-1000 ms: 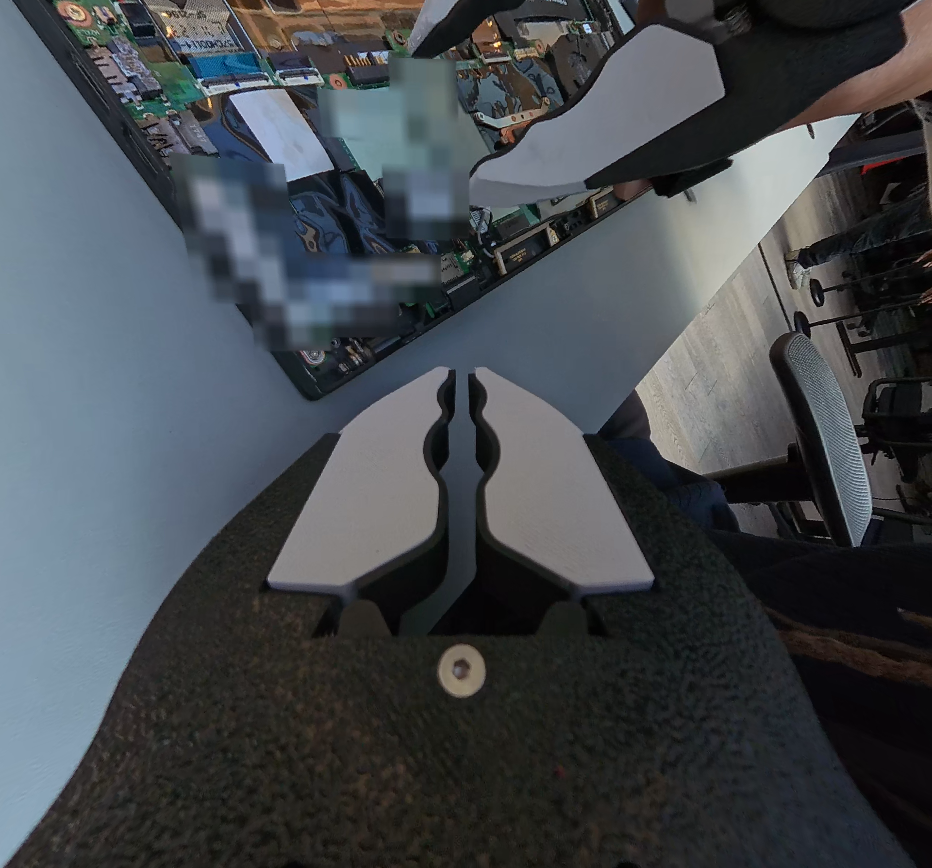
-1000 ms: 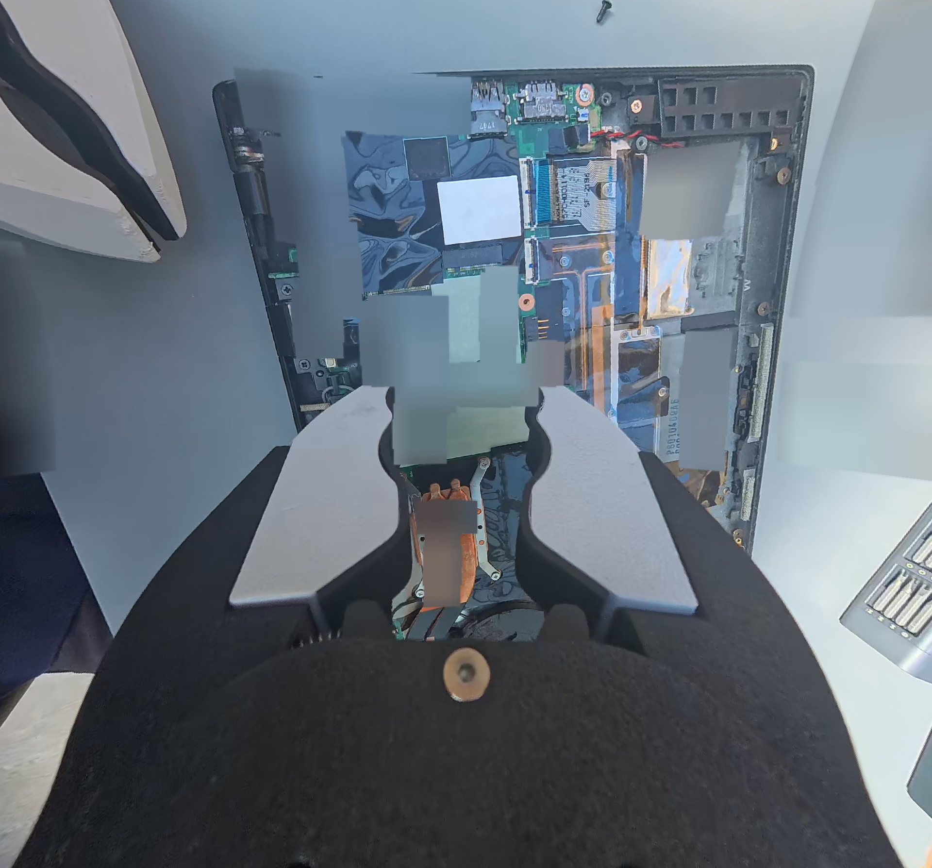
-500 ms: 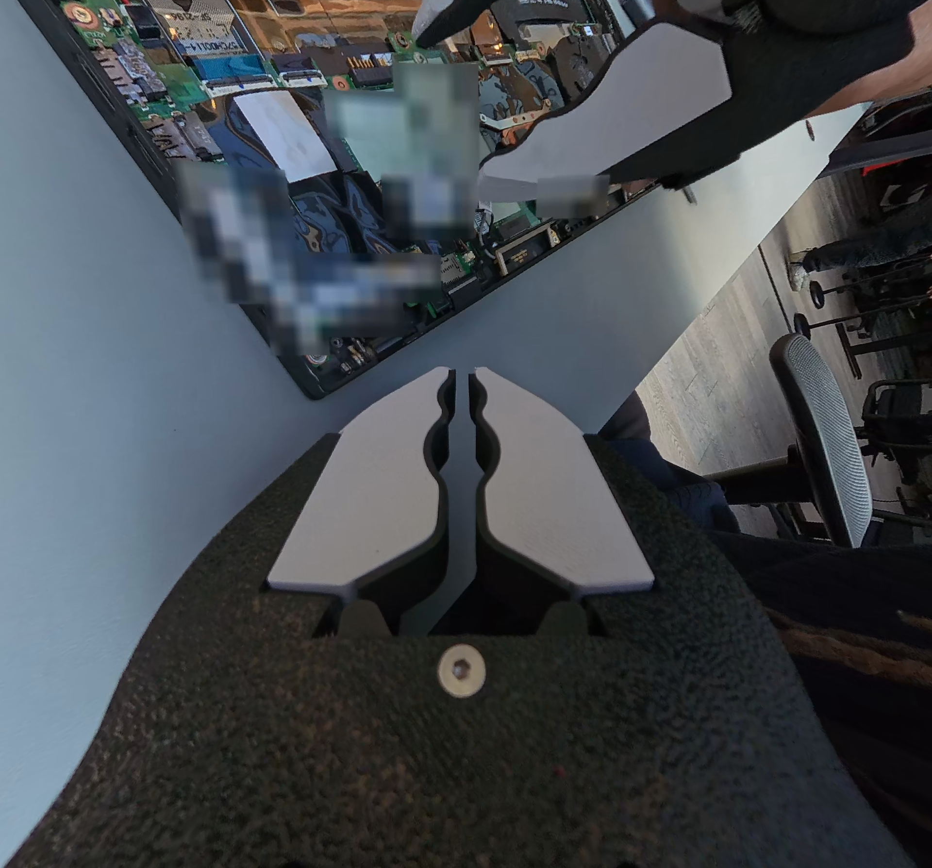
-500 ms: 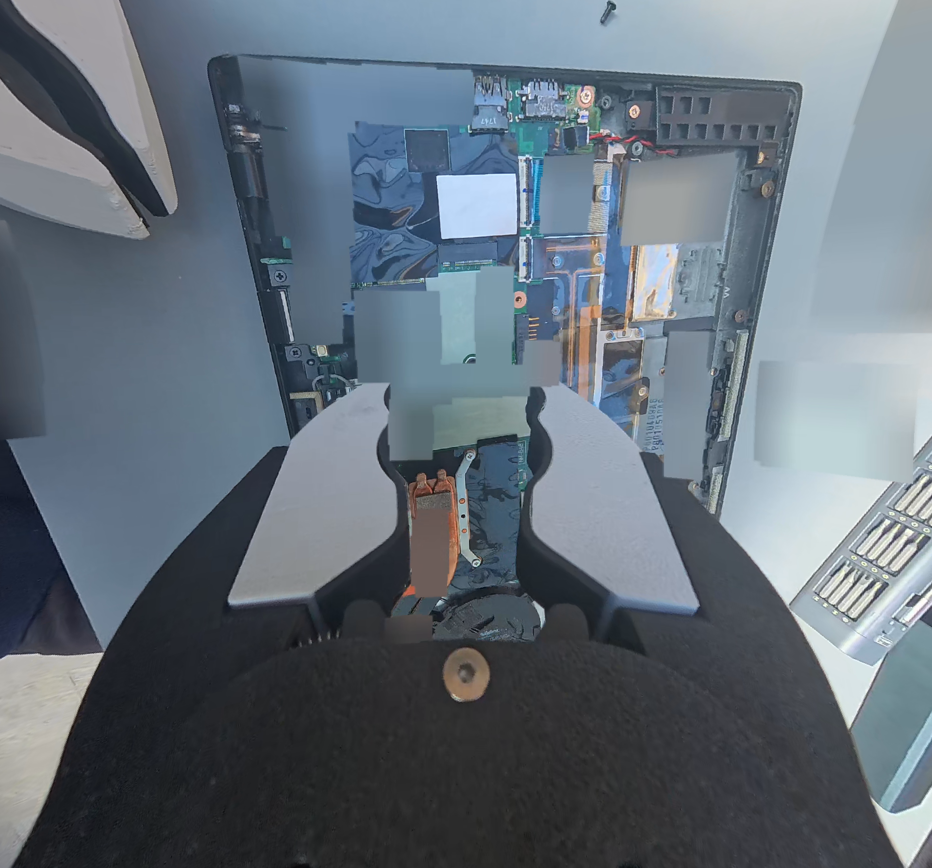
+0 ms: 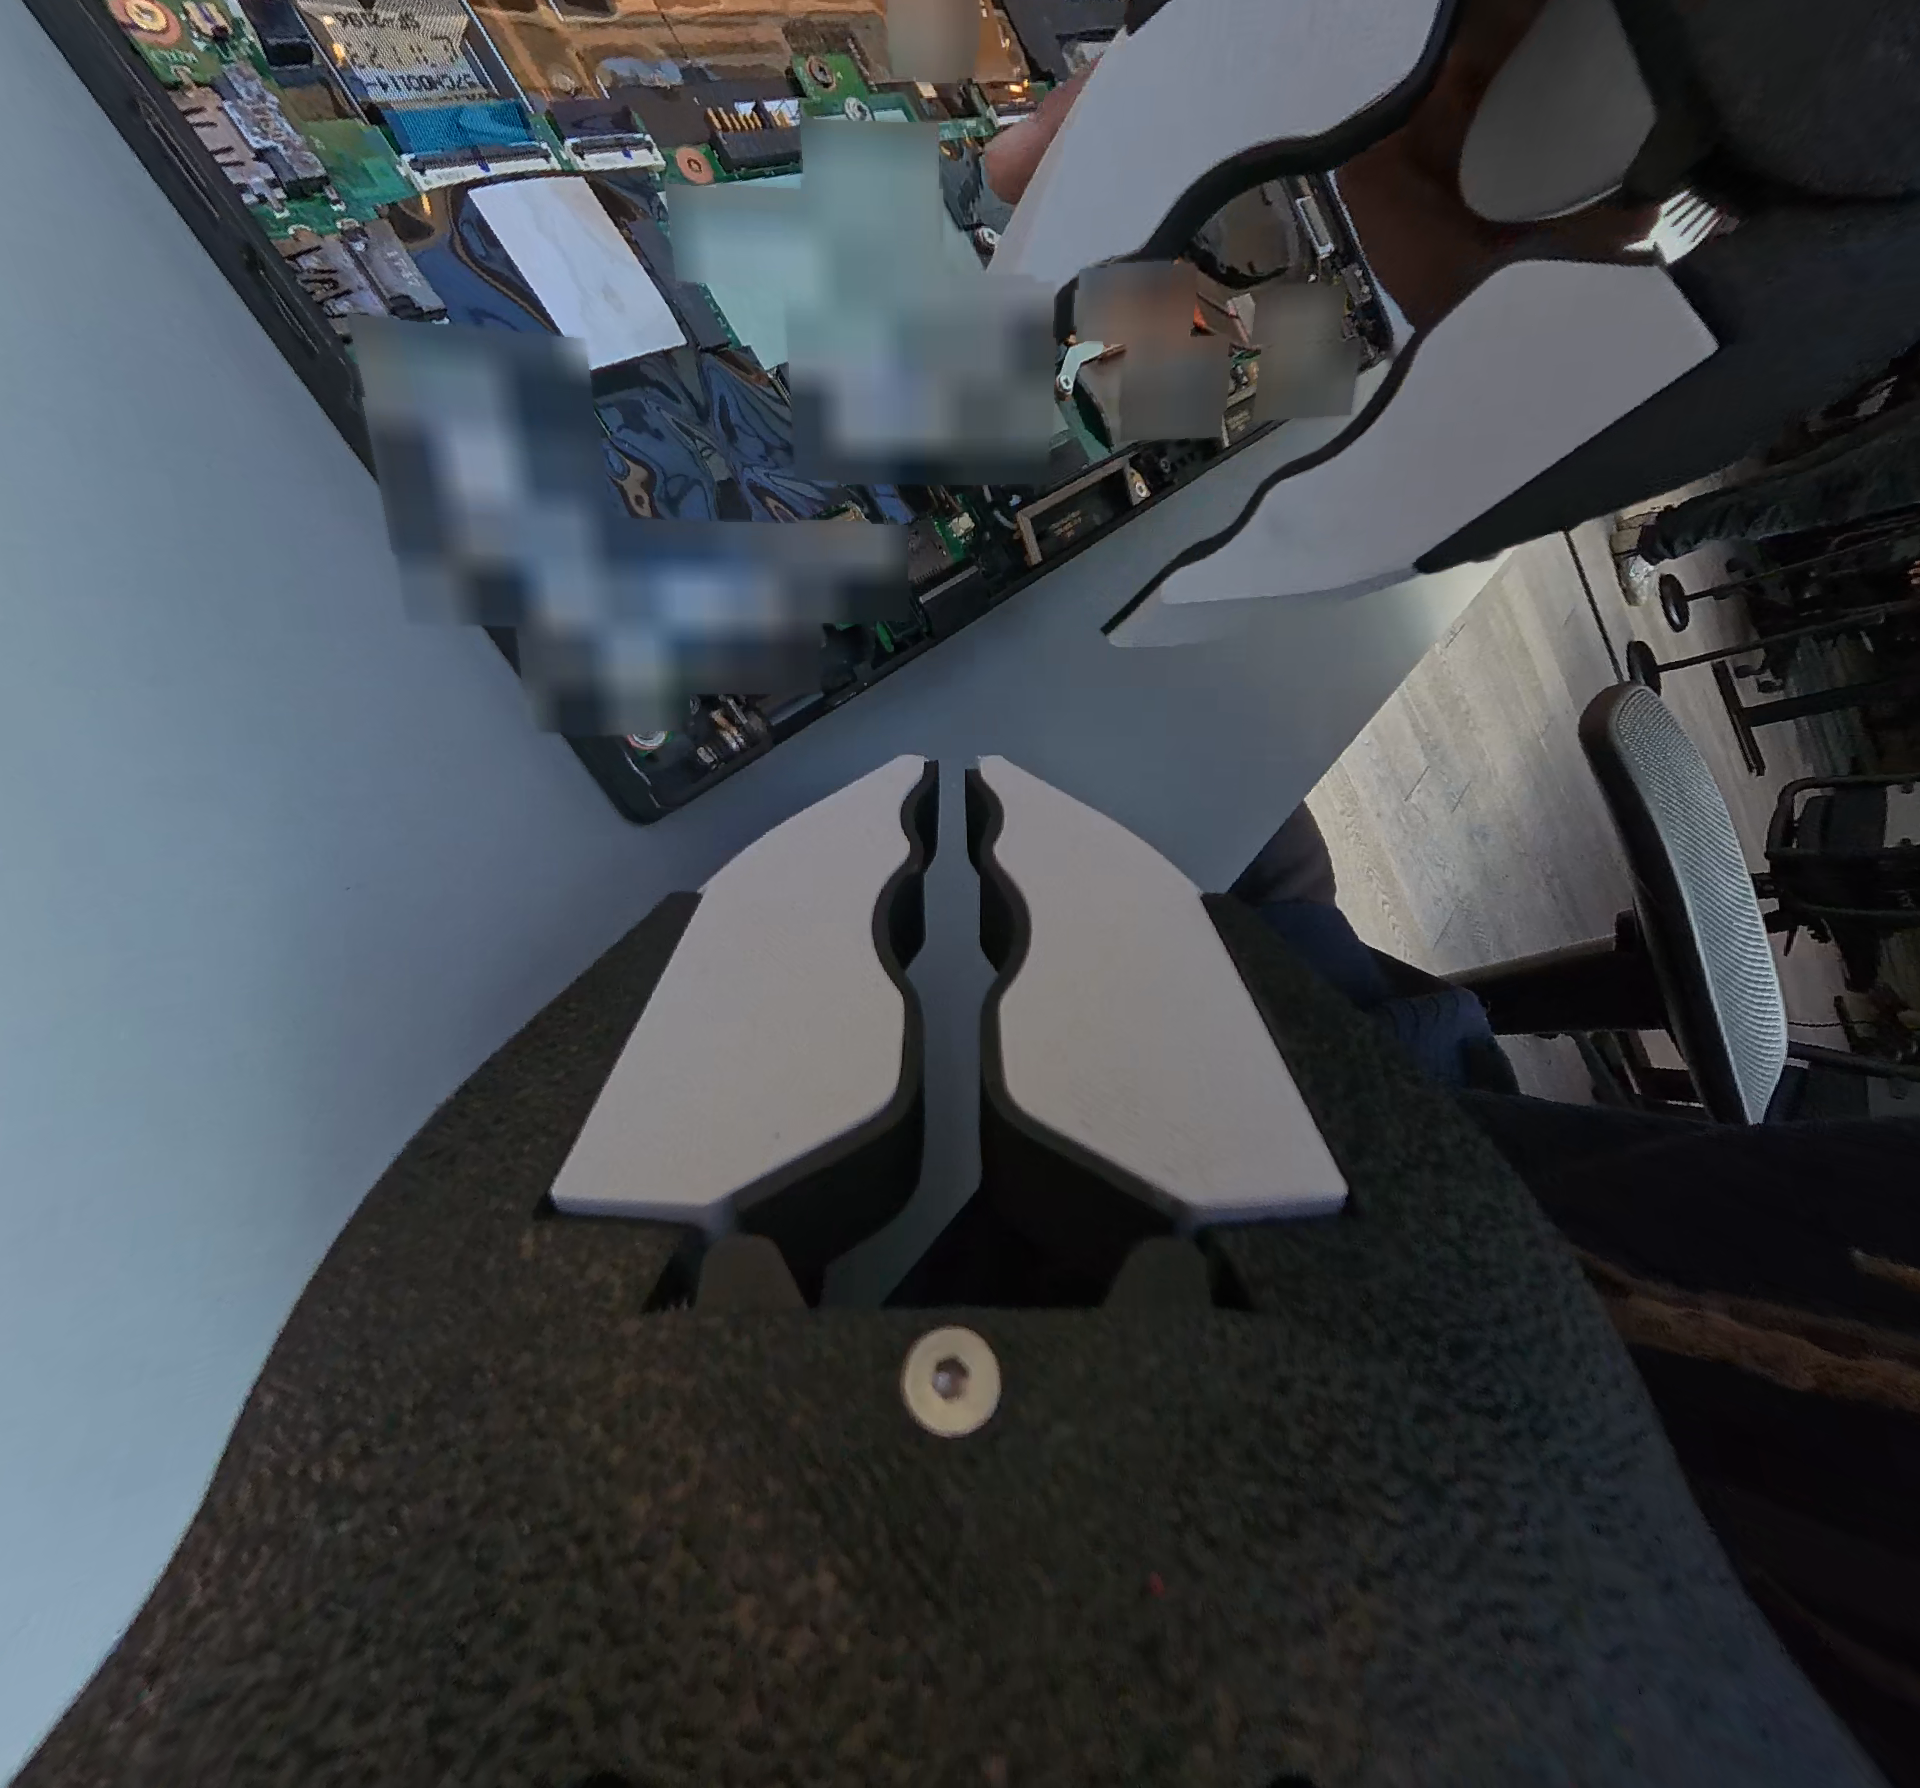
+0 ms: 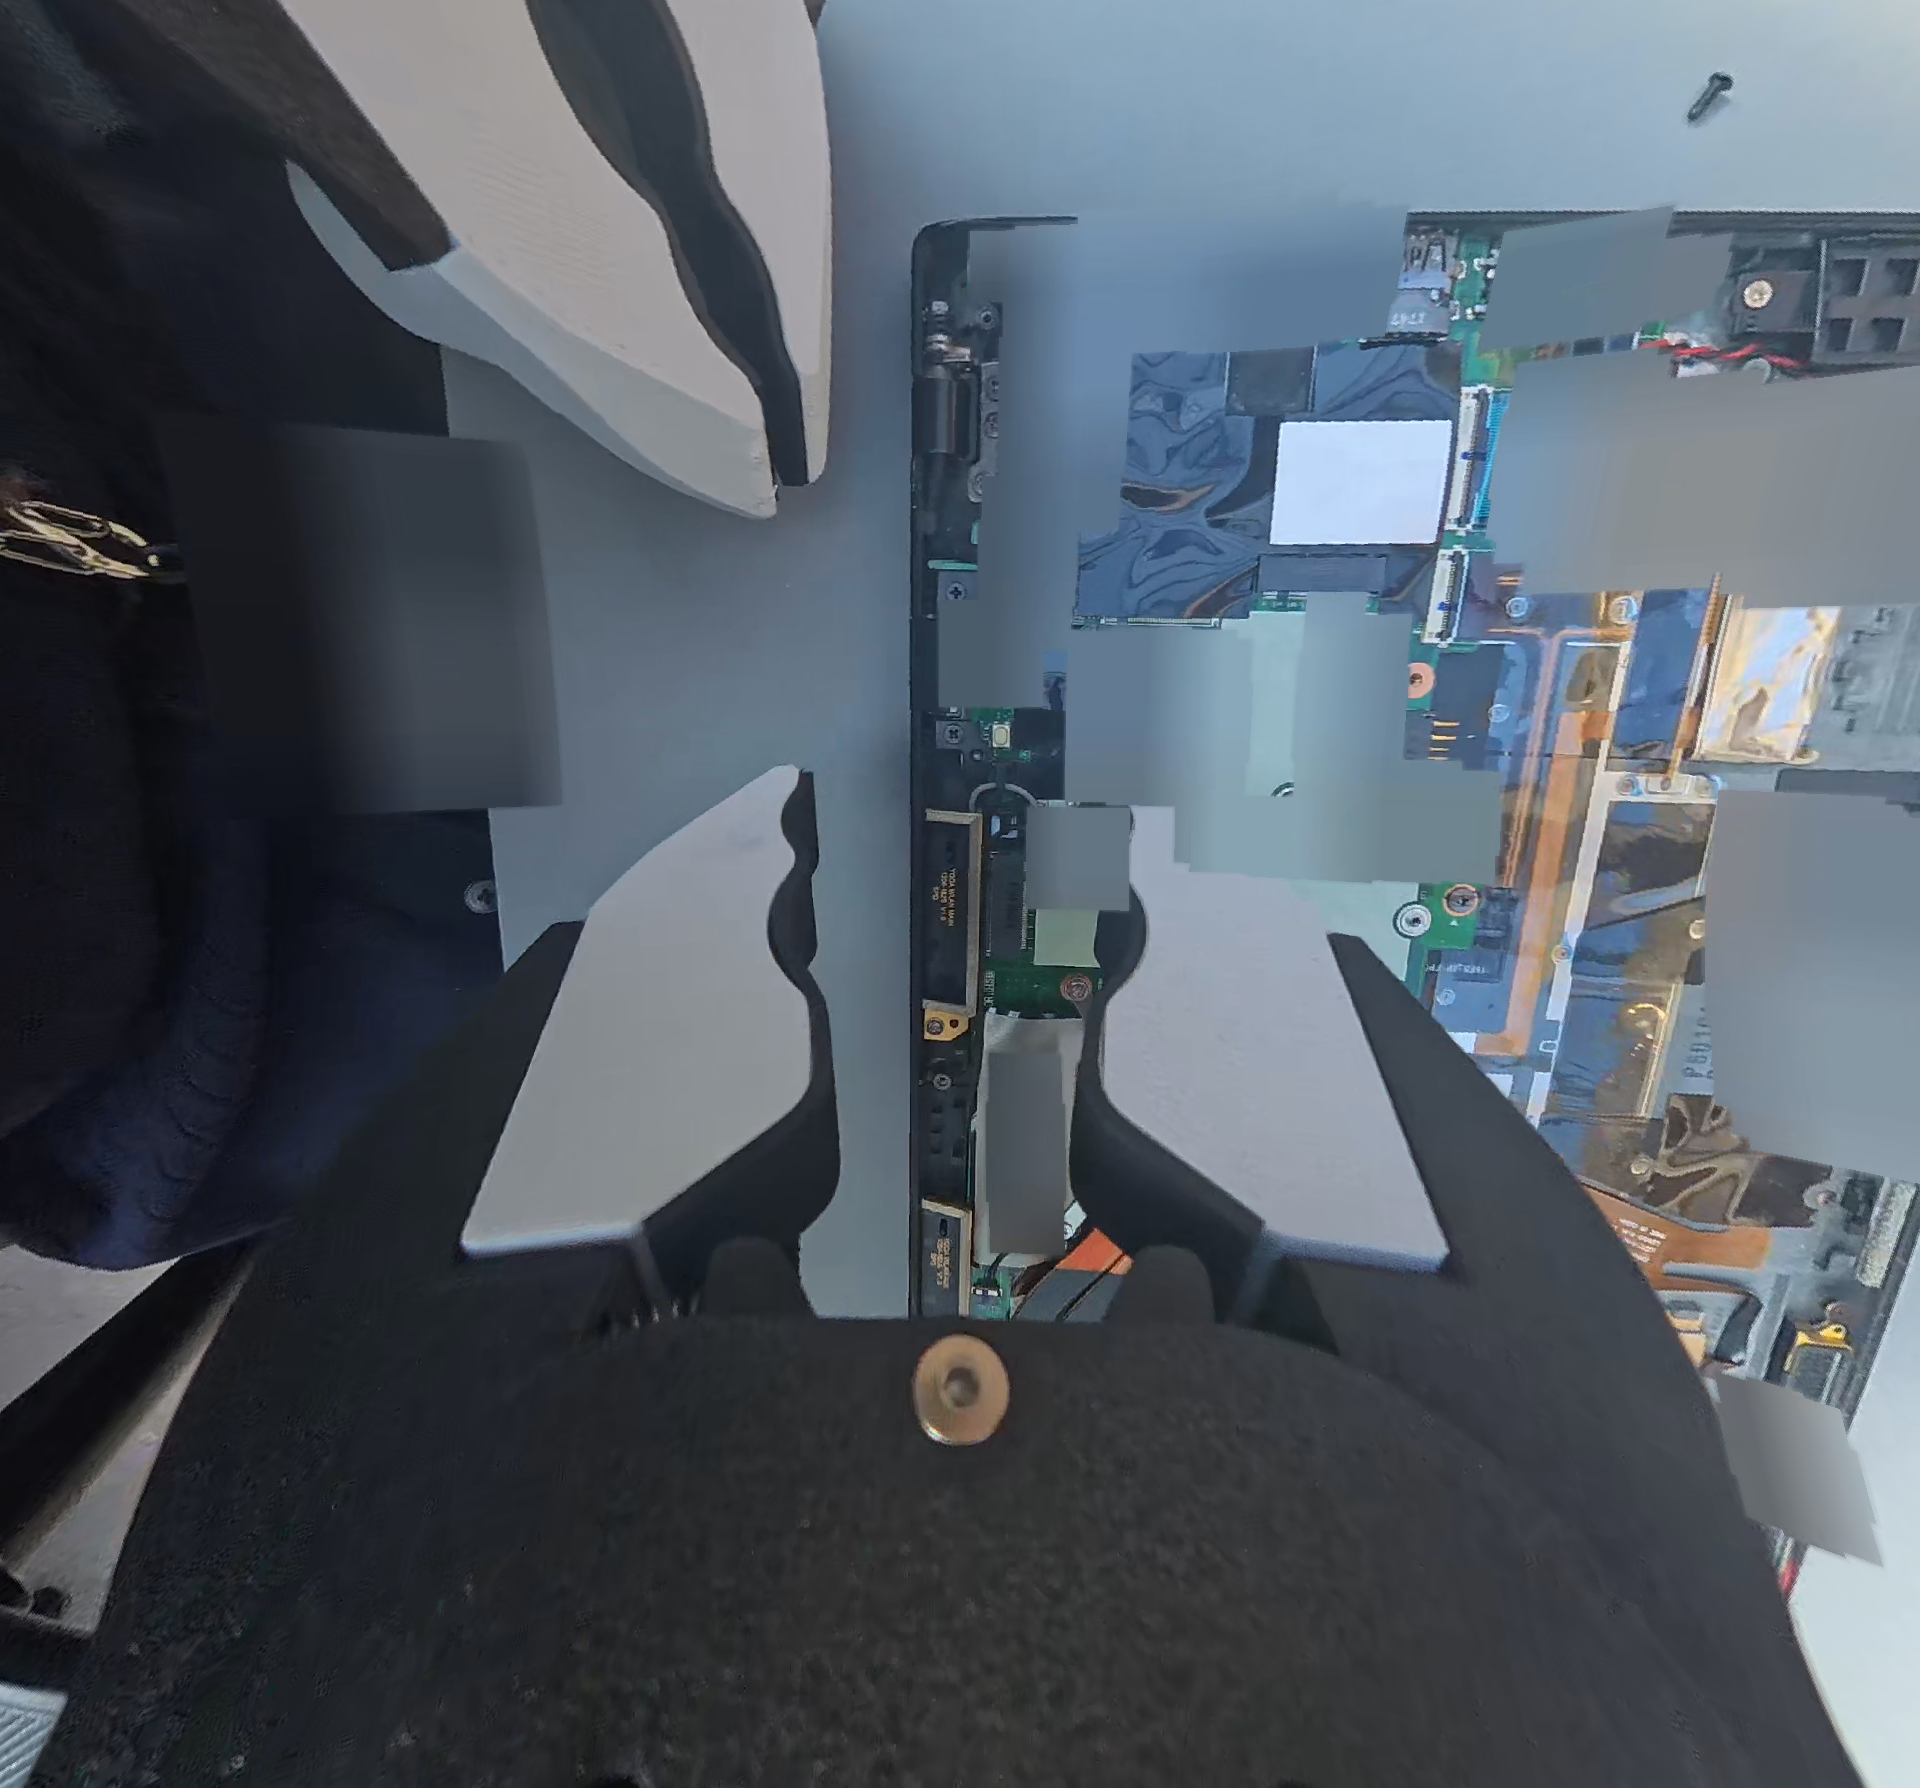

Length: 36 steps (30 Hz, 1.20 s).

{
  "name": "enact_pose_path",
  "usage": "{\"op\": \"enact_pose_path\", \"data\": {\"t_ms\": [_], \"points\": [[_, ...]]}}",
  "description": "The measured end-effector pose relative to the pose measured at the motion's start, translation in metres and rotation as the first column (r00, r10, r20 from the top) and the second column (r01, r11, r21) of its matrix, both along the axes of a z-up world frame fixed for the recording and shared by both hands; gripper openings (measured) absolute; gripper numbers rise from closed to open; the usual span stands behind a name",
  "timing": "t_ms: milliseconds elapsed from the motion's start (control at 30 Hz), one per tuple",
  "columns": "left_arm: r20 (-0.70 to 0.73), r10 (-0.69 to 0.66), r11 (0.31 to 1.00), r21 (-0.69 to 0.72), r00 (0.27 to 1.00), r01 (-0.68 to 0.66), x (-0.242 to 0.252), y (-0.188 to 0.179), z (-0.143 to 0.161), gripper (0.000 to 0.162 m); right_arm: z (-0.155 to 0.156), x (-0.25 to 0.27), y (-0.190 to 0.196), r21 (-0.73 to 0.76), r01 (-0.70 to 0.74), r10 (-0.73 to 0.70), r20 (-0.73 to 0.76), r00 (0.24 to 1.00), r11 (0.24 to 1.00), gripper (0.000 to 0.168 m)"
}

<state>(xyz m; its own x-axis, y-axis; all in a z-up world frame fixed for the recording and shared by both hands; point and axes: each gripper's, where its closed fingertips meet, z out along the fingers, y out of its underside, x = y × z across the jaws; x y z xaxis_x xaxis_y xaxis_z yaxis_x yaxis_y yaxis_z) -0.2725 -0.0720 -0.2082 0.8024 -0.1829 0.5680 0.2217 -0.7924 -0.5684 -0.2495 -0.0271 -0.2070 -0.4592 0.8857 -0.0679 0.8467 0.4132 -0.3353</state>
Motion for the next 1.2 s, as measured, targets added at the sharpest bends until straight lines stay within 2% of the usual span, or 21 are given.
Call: {"op": "enact_pose_path", "data": {"t_ms": [500, 833, 1200], "points": [[-0.007, -0.010, 1.000, -0.006, 1.000, 0.010, 0.004, -0.001, -0.001, 0.004, -0.007, 0.004, 0.001, 0.095, -0.159, 0.143, 0.162, 0.976, 0.983, 0.059], [-0.011, -0.012, 1.000, -0.001, 1.000, 0.012, 0.005, -0.002, 0.000, 0.004, -0.004, 0.007, 0.006, 0.145, -0.334, 0.273, 0.331, 0.904, 0.931, 0.061], [-0.003, 0.001, 1.000, -0.003, 1.000, -0.001, 0.002, -0.003, 0.000, 0.004, -0.005, 0.015, 0.003, 0.093, -0.434, 0.353, 0.443, 0.824, 0.896, 0.063]]}}
